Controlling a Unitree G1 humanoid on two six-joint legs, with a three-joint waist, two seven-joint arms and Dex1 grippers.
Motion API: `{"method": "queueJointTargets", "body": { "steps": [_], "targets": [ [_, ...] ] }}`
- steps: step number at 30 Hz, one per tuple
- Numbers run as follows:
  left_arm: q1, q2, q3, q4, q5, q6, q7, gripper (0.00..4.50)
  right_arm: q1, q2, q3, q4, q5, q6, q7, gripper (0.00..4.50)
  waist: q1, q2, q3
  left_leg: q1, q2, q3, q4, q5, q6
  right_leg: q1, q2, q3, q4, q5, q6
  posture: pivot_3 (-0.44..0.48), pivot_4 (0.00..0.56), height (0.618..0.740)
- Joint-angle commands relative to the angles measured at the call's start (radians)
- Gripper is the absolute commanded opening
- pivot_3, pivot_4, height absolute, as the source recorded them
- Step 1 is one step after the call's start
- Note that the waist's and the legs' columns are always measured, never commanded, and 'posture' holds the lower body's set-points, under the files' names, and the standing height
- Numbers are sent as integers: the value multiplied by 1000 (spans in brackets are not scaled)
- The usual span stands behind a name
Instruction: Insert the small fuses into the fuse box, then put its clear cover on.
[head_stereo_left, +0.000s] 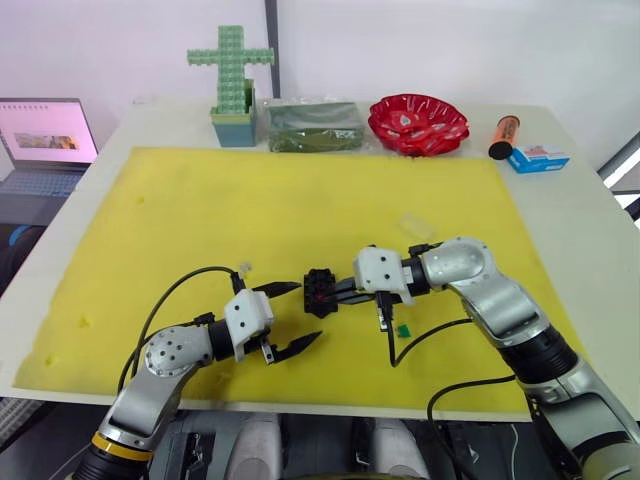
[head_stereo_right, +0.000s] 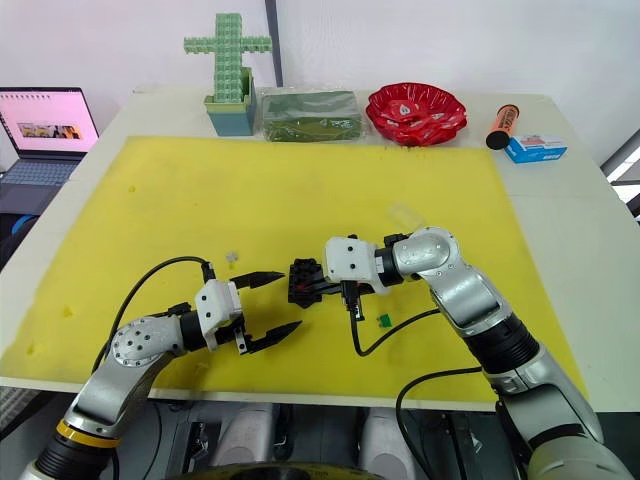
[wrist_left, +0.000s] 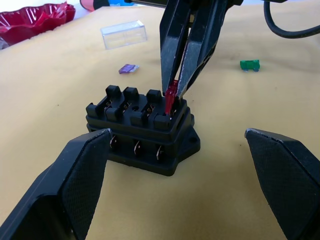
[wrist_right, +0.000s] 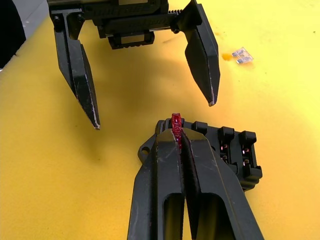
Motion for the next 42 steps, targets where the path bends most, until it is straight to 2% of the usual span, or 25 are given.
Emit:
{"method": "queueJointTargets", "body": {
  "steps": [1,7,22,42],
  "targets": [
    [1,-1,11,-16,-4,-19,-2,4500,-6,-1,-40,-35,46,21,10,30,0,0,0,0,0,0,0,0,0,0,0,0,0,0,0,0,150,740],
    [6,-1,11,-25,-6,-17,0,4500,9,11,-73,-91,127,178,-29,30,0,0,0,0,0,0,0,0,0,0,0,0,0,0,0,0,150,740],
    [16,8,19,-23,-12,-26,-16,4500,29,7,-69,-133,142,305,-97,30,0,0,0,0,0,0,0,0,0,0,0,0,0,0,0,0,150,740],
    [24,6,18,-42,-10,-13,-10,4500,29,-4,-22,-106,79,229,-83,30,0,0,0,0,0,0,0,0,0,0,0,0,0,0,0,0,150,740]
  ]
}}
